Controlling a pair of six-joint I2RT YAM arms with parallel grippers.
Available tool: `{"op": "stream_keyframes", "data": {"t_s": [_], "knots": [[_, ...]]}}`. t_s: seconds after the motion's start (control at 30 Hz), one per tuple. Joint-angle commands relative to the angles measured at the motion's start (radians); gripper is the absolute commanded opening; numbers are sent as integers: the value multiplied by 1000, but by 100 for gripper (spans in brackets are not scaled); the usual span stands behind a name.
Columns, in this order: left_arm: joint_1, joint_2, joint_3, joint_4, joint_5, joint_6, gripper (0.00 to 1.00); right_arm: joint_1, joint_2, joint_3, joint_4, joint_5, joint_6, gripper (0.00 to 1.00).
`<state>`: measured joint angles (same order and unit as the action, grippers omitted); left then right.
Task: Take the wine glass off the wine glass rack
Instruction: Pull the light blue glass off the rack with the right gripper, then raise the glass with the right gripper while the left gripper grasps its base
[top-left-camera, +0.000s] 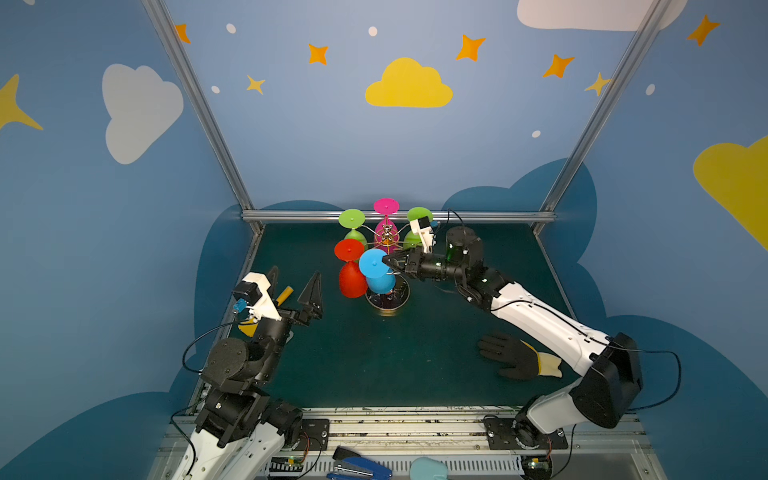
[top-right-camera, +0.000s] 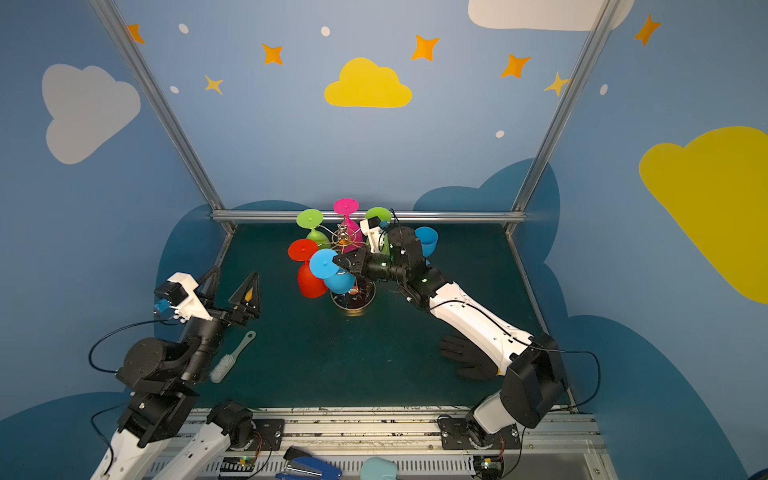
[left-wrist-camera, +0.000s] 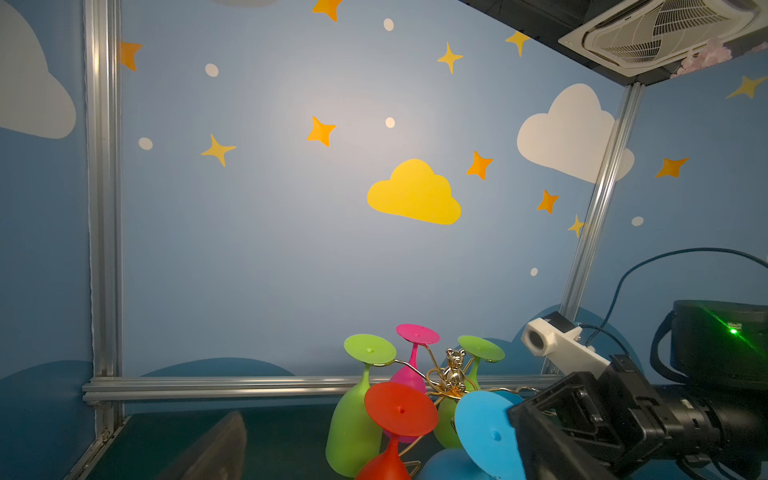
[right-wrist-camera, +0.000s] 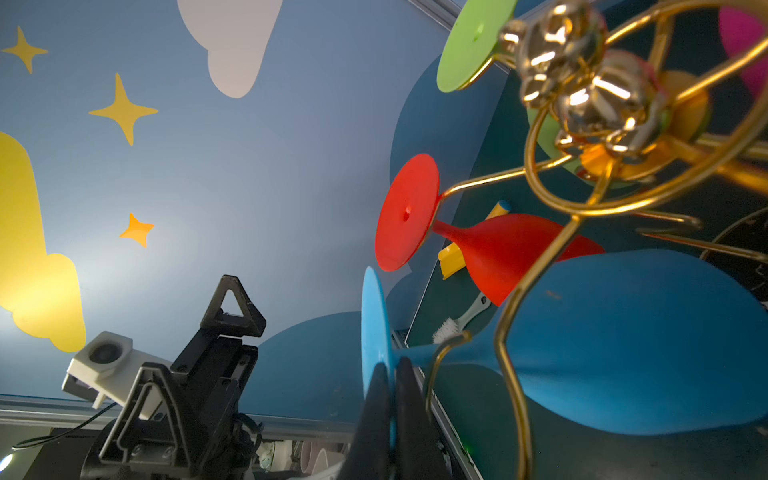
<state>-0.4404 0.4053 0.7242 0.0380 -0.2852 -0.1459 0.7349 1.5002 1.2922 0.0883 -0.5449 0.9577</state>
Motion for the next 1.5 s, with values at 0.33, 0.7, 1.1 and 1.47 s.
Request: {"op": "stream_keyframes", "data": {"t_s": [0.33, 0.7, 1.1, 1.47], "knots": [[3, -3, -5, 12, -7, -5, 100, 20, -196, -89, -159, -5, -140, 0], [2, 72, 60, -44, -46, -53, 99, -63, -471, -294, -294, 92, -209, 0], [55, 335, 305, -130, 384, -274, 95, -339, -626, -191, -371, 72, -315, 0], [76, 651, 477, 152, 981, -520, 86, -374, -532, 12, -331, -28, -445, 0]]}}
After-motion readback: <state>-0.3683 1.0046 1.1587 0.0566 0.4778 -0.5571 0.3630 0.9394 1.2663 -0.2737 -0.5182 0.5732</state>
